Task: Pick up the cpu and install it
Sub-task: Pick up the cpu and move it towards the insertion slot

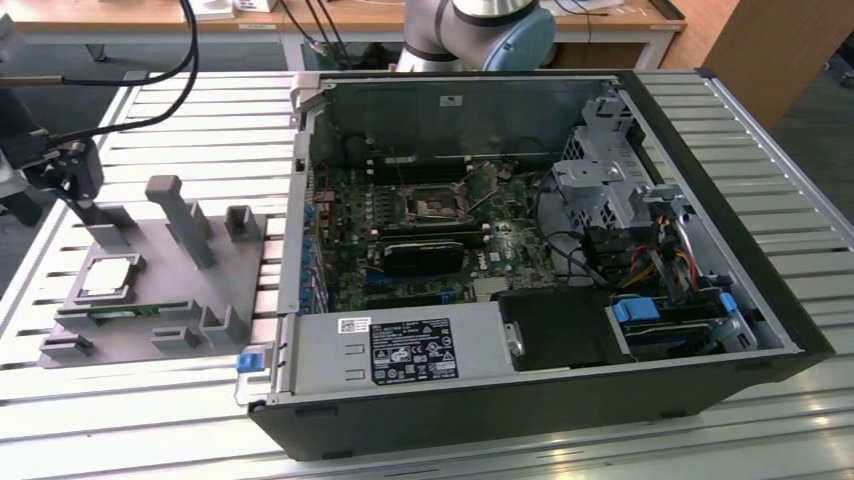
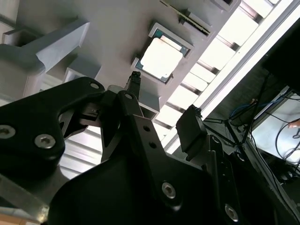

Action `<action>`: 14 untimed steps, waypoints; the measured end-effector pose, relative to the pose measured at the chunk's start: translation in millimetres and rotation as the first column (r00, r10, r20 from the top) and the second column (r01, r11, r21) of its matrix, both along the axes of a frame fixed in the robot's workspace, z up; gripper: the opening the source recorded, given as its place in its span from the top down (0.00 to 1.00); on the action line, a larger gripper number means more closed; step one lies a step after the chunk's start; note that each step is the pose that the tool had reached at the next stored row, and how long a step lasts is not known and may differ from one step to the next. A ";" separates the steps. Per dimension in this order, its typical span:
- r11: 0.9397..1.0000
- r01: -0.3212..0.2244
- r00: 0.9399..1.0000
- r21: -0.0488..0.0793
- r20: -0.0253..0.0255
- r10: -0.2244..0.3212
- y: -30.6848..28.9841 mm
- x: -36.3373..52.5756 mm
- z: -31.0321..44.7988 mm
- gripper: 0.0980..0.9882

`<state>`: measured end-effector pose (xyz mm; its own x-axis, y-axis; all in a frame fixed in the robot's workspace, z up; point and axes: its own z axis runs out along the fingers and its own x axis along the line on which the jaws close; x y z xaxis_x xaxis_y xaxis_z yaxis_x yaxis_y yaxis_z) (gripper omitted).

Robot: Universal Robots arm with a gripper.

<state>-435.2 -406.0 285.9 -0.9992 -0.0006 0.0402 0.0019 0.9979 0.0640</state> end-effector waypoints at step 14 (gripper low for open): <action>1.000 -0.003 1.000 0.000 0.000 0.003 -2.8 0.0 -11.8 0.45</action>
<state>-435.2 -408.7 274.1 -0.9992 -0.0033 0.0404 -0.0007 0.9979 0.0642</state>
